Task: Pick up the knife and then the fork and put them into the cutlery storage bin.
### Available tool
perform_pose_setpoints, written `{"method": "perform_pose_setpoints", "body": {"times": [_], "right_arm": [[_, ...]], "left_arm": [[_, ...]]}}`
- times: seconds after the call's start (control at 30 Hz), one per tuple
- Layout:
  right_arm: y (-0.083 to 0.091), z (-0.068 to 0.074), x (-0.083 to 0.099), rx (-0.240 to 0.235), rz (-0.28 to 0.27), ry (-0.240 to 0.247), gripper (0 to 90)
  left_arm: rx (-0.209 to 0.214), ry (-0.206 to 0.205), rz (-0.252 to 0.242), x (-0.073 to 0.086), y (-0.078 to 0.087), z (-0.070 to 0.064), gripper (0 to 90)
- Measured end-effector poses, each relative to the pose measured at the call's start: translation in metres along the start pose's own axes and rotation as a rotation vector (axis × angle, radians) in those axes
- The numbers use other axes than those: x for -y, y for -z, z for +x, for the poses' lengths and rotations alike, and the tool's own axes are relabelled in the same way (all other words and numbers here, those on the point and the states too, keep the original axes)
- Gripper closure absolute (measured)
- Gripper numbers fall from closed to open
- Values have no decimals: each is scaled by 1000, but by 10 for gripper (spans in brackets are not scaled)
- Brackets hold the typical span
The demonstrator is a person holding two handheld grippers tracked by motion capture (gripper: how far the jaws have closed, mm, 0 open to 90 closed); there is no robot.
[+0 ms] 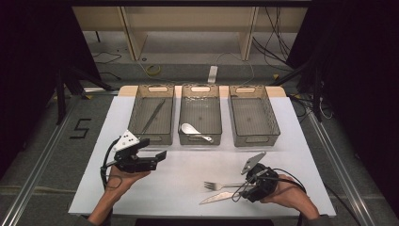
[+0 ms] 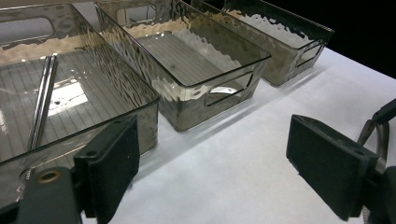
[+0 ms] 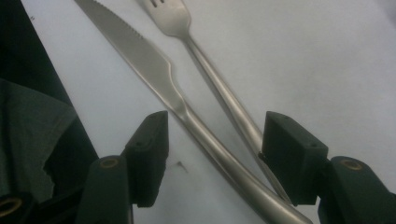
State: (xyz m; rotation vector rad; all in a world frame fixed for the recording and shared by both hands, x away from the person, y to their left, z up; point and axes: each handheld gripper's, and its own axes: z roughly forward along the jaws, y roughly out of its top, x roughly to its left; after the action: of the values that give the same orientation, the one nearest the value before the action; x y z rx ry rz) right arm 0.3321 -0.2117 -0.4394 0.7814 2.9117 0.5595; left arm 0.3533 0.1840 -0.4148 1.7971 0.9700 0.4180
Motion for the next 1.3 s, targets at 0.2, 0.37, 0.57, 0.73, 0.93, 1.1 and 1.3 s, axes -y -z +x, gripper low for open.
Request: {"method": "perform_pose_setpoints", "body": {"times": [0.2, 0.37, 0.57, 0.73, 0.93, 1.1, 1.3], "right_arm": [[-5, 4, 0, -3, 25, 10, 418], [-11, 5, 0, -4, 57, 33, 433], [-18, 4, -1, 8, 92, 46, 472], [-19, 3, -2, 8, 105, 65, 537], [-22, 6, -6, 14, 125, 90, 580], [-22, 9, -8, 21, 144, 101, 609], [-23, 13, -11, 32, 167, 140, 650]], "left_arm": [[2, -1, -3, 0, 0, 0, 170], [11, -5, -12, 0, 1, -1, 170], [12, -7, -17, -1, 1, -1, 170], [12, -7, -17, -1, 1, -1, 170], [12, -8, -15, -1, 1, -1, 170], [13, -8, -14, -1, 1, -1, 170], [9, -7, -11, 0, 0, -1, 170]]}}
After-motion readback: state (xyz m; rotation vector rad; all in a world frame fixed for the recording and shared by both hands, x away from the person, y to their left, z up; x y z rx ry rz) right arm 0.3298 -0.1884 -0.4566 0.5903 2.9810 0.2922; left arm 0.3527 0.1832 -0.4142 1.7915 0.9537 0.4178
